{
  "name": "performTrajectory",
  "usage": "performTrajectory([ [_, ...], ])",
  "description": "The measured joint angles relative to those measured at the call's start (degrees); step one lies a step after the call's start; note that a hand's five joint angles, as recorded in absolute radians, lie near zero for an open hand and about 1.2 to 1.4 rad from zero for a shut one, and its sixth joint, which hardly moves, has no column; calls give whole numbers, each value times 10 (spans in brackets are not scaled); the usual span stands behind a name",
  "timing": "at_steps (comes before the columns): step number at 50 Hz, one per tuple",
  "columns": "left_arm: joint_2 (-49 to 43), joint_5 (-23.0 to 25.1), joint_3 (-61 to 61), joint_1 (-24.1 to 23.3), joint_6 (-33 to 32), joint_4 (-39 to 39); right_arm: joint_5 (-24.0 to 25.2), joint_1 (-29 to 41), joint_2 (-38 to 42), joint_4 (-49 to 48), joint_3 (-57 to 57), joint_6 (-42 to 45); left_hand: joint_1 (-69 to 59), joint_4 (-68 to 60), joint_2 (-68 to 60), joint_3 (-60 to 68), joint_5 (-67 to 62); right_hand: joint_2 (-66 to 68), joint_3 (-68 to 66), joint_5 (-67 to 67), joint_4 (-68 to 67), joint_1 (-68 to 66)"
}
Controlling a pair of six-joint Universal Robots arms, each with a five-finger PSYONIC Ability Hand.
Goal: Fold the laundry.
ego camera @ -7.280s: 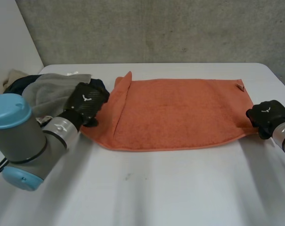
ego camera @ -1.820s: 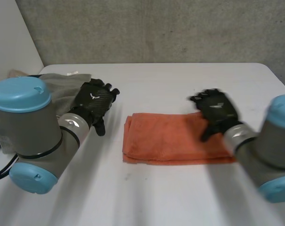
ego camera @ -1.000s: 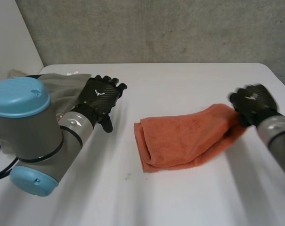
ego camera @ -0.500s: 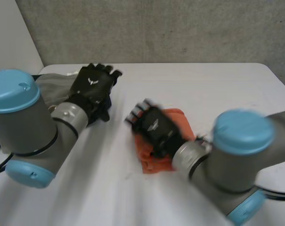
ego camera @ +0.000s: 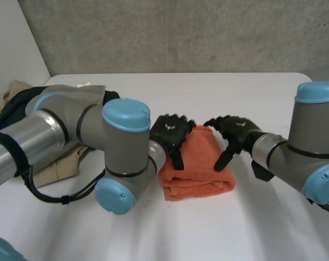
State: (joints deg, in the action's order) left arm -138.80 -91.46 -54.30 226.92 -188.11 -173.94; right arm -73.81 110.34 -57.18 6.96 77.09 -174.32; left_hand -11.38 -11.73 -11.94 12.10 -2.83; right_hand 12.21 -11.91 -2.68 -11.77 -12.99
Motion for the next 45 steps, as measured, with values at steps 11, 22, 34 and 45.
performTrajectory([
  [11, 3, -56, -41, 5, -30, 42, -20, 6, 64, 27, -24, 82, 0, 0, 0, 0, 0, 0, 0, 0, 0, 7],
  [22, 84, -2, -36, 25, -43, 39, -100, 1, -15, -29, 35, 118, 0, 0, 0, 0, 1, 0, 0, 0, 0, 10],
  [34, 170, 268, -3, 76, -41, 37, -109, -2, -112, -118, 221, 33, 0, 0, 0, 0, 1, 0, 0, 0, 0, 10],
  [45, 181, 429, -3, 76, -36, 44, -37, 2, -79, -160, 249, -64, 0, 0, 0, 0, 1, 0, 0, 0, 0, 10],
])
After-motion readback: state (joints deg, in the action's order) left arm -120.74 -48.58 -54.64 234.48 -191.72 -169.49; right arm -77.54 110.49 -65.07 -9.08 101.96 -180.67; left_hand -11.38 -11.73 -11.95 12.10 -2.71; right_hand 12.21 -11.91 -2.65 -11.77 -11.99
